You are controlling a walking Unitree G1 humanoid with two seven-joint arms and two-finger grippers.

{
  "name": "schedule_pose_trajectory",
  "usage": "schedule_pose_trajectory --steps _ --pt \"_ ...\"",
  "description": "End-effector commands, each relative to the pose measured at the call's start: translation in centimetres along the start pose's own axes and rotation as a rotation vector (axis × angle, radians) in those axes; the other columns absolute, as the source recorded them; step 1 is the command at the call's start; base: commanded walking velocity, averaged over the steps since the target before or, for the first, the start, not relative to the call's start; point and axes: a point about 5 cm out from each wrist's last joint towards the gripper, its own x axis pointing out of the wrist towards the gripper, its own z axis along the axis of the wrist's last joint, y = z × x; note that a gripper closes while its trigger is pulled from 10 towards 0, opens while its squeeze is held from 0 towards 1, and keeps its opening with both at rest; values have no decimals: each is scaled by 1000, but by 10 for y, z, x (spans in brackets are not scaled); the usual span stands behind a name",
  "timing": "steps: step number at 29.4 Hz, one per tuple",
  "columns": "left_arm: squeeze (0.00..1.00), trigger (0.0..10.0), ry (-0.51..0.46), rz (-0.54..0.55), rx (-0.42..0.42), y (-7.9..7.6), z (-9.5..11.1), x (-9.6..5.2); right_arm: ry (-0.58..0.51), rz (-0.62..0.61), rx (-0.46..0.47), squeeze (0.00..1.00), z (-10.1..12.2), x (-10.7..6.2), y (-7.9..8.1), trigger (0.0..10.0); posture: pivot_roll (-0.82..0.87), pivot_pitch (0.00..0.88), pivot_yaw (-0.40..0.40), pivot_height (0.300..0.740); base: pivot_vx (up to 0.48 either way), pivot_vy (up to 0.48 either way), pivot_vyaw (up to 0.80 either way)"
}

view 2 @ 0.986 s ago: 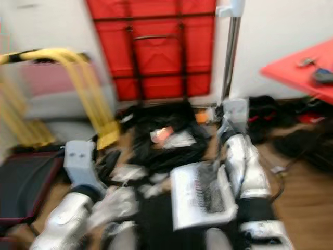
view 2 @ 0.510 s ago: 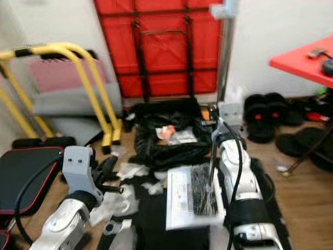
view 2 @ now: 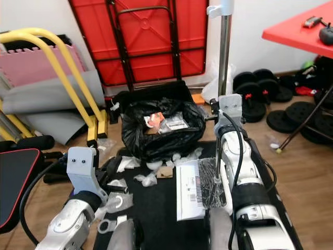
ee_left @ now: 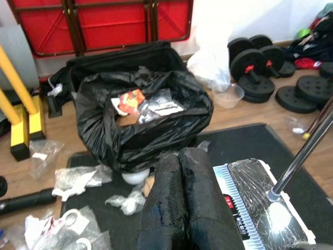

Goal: Sweep floor

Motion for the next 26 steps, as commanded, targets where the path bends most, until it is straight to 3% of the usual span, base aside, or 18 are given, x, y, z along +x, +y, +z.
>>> schedule_pose_trajectory --steps 1,8,17,26 --pt "0 10000 20 -2 10 2 -2 -3 -104 9 24 0 19 6 4 10000 -15 90 13 530 0 0 0" --pt "0 10000 26 -6 15 1 -1 -5 -59 55 49 0 10 9 14 10000 -9 96 15 515 0 0 0" --pt "0 10000 32 -11 19 0 -1 -6 32 204 68 0 -13 4 40 10000 -1 103 16 490 0 0 0" --pt "0 10000 34 -12 18 -1 0 -6 14 244 73 0 -12 5 45 10000 -2 104 13 470 0 0 0"
